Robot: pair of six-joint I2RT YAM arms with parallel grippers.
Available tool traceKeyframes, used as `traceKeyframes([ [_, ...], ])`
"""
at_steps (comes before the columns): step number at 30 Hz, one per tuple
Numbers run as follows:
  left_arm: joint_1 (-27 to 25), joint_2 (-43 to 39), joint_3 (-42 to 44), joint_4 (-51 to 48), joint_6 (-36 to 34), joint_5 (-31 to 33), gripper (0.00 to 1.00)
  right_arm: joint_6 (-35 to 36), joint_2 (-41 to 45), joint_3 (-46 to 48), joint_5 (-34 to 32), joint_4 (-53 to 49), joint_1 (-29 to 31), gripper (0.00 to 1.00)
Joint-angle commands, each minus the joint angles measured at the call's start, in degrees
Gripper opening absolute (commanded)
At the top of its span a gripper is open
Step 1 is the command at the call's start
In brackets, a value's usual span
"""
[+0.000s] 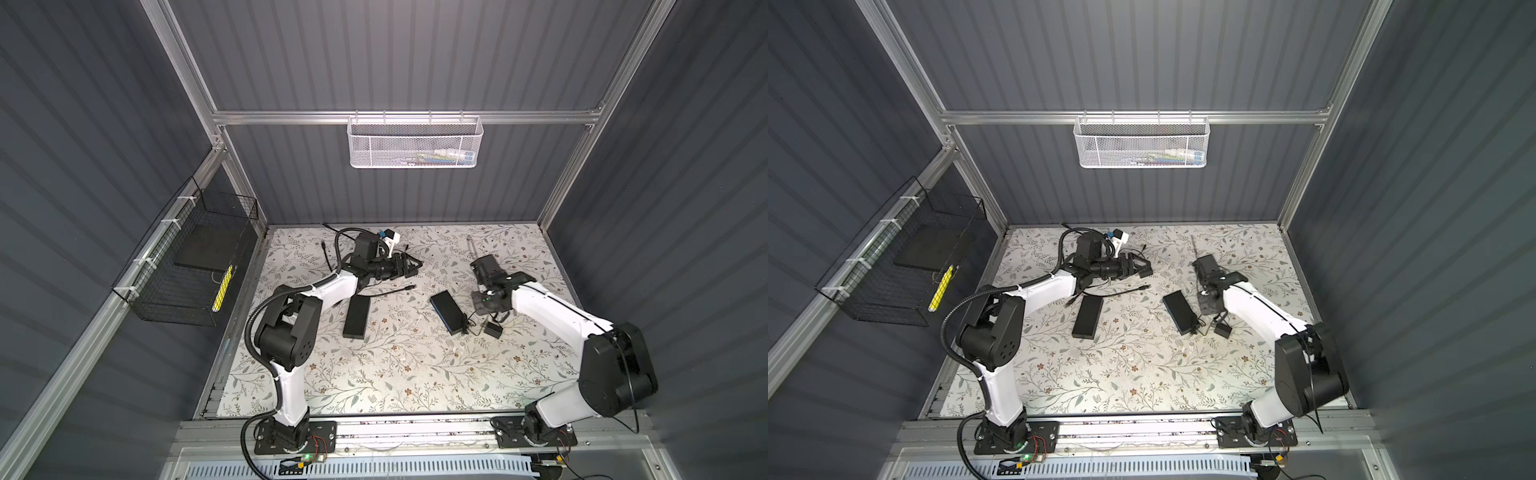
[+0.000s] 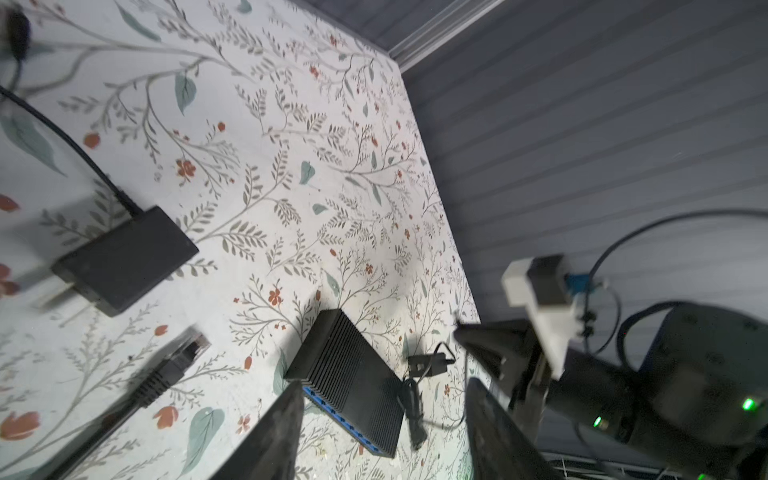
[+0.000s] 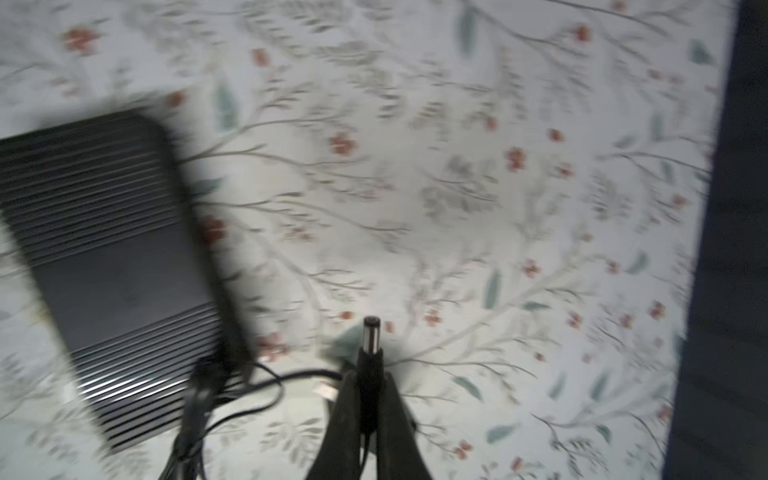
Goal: Insert the plug into the switch port
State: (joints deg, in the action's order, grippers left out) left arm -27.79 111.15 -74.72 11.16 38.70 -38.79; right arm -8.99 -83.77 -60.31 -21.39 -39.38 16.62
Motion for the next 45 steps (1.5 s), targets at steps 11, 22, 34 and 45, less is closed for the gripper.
traceKeyframes([
  [11, -0.4, -0.6, 0.0, -4.7, -4.1, 1.0, 0.62, 6.4, 6.7, -5.8, -4.6, -1.2, -8.4, 0.02],
  [22, -1.5, 3.4, -3.5, -8.5, -8.2, 1.1, 0.62, 2.8, -2.1, 3.6, 2.7, 1.9, 9.7, 0.08],
  [34, -2.1, 9.6, -11.4, -14.4, -14.6, -0.6, 0.62, -16.2, 6.2, 18.1, 10.7, 15.4, 18.3, 0.05],
  [45, -3.6, 16.1, -17.4, -17.2, -17.6, -0.9, 0.61, -19.9, 5.9, 27.6, 12.1, 24.9, 21.8, 0.04],
])
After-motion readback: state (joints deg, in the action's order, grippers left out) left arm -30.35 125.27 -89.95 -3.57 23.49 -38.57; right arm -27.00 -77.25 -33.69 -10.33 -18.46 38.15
